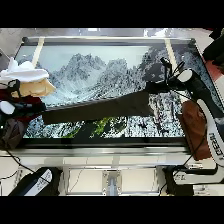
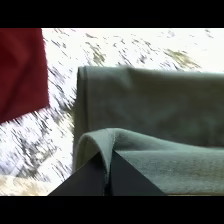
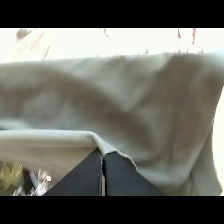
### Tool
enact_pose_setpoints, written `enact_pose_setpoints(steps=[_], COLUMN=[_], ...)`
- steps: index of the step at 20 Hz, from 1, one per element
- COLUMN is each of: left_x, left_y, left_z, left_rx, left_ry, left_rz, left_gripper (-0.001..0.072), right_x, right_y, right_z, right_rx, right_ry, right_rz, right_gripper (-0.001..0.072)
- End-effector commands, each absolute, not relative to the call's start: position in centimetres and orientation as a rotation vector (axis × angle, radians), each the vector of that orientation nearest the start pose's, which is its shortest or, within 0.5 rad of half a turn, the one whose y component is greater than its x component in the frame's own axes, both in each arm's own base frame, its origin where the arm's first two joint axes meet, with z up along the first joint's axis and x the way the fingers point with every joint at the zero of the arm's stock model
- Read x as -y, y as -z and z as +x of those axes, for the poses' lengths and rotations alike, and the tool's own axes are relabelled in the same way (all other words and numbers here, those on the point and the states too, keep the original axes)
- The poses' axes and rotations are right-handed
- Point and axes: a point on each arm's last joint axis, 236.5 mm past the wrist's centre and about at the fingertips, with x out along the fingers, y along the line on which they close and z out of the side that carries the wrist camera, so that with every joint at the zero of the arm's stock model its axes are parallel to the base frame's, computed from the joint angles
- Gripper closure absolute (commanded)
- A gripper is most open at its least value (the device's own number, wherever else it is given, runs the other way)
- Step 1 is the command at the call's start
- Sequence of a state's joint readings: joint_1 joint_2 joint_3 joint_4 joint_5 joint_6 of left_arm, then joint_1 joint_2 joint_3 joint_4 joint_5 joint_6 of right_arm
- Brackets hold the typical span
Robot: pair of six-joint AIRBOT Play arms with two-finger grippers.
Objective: Fold the shirts.
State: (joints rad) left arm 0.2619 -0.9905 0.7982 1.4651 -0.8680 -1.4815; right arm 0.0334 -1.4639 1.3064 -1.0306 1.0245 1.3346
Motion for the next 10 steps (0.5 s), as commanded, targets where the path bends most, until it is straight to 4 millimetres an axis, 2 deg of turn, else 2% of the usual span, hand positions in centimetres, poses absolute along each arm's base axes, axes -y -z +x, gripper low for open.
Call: enact_pose_setpoints(steps=[1, 3, 6, 8, 10], left_x=[-9.1, -8.2, -7.1, -7.1, -7.0], left_y=[2.1, 4.2, 6.4, 7.2, 7.6], left_z=[37.8, 38.1, 38.9, 39.4, 39.8], left_rx=[-1.046, -1.096, -1.111, -1.106, -1.097], left_ry=[-0.240, -0.208, -0.191, -0.194, -0.194], left_rz=[0.045, 0.082, 0.069, 0.054, 0.046], left_gripper=[0.0700, 0.0700, 0.0700, 0.0700, 0.0700], right_x=[-12.0, -12.4, -14.2, -15.1, -15.1], right_y=[0.7, 2.4, 4.8, 5.6, 5.6], right_z=[48.8, 49.6, 49.8, 50.2, 50.9], right_rx=[-1.122, -1.130, -1.150, -1.139, -1.109], right_ry=[-0.386, -0.380, -0.399, -0.401, -0.390], right_rz=[0.306, 0.307, 0.279, 0.266, 0.259], right_gripper=[0.0696, 0.0696, 0.0696, 0.0696, 0.0695])
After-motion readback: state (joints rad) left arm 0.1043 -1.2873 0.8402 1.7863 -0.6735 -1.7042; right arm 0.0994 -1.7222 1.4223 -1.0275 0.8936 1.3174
